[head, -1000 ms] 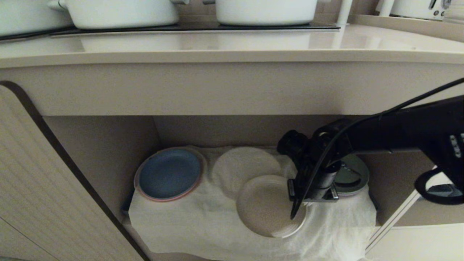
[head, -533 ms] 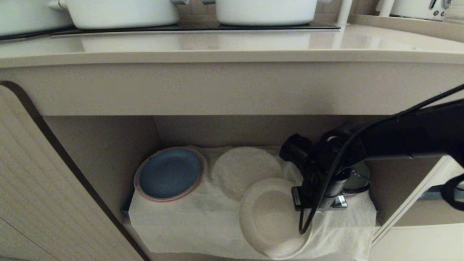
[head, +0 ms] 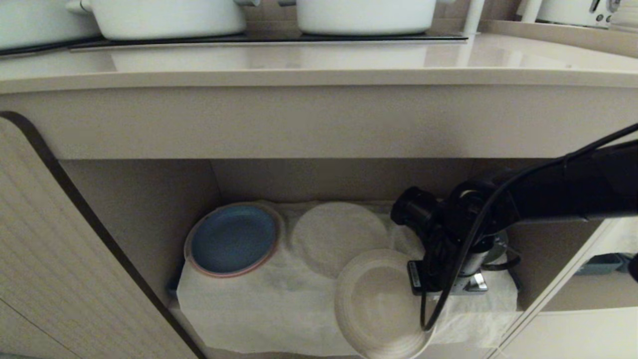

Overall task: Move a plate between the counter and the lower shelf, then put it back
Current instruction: Pick up the plate in the cupboard

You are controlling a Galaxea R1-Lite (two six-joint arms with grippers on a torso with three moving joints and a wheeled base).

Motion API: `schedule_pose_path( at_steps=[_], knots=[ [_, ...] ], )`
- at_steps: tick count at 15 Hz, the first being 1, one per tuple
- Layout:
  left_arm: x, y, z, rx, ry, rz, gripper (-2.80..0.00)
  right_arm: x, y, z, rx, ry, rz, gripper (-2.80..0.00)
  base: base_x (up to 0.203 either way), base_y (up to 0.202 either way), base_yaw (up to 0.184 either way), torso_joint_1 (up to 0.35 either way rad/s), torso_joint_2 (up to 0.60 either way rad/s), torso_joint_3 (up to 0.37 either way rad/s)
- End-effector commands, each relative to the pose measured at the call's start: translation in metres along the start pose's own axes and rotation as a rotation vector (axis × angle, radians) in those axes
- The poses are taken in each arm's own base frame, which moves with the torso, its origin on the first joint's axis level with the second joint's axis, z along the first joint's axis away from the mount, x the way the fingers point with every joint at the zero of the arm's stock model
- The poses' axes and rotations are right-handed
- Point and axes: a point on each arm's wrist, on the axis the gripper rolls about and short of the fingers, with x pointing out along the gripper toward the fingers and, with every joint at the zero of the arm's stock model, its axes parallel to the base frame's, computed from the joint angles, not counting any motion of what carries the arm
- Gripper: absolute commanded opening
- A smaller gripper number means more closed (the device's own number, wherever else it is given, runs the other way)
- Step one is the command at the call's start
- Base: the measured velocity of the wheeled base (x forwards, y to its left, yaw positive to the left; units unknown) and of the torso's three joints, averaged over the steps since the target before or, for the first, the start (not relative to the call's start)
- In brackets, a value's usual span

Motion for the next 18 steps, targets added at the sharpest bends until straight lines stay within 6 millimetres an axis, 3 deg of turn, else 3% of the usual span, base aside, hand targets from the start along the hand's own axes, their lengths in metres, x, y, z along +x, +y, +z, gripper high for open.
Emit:
schedule_pose_path(
  at_steps=[1, 12, 18],
  knots=[
    [0.0, 0.0, 0.0, -0.001, -0.002, 0.0, -2.8, -0.003, -0.003, -0.003, 0.003, 0.002, -0.003, -2.8, 0.0, 0.0, 0.0, 0.0, 0.0, 0.0],
    [0.0, 0.0, 0.0, -0.001, 0.0, 0.0, -2.8, -0.018, -0.017, -0.017, 0.031, -0.003, 0.001, -2.8, 0.0, 0.0, 0.0, 0.0, 0.0, 0.0],
    [0.0, 0.0, 0.0, -0.001, 0.0, 0.0, -2.8, -0.022, -0.035, -0.033, 0.045, 0.017, -0.014, -2.8, 0.0, 0.0, 0.0, 0.0, 0.0, 0.0]
  ],
)
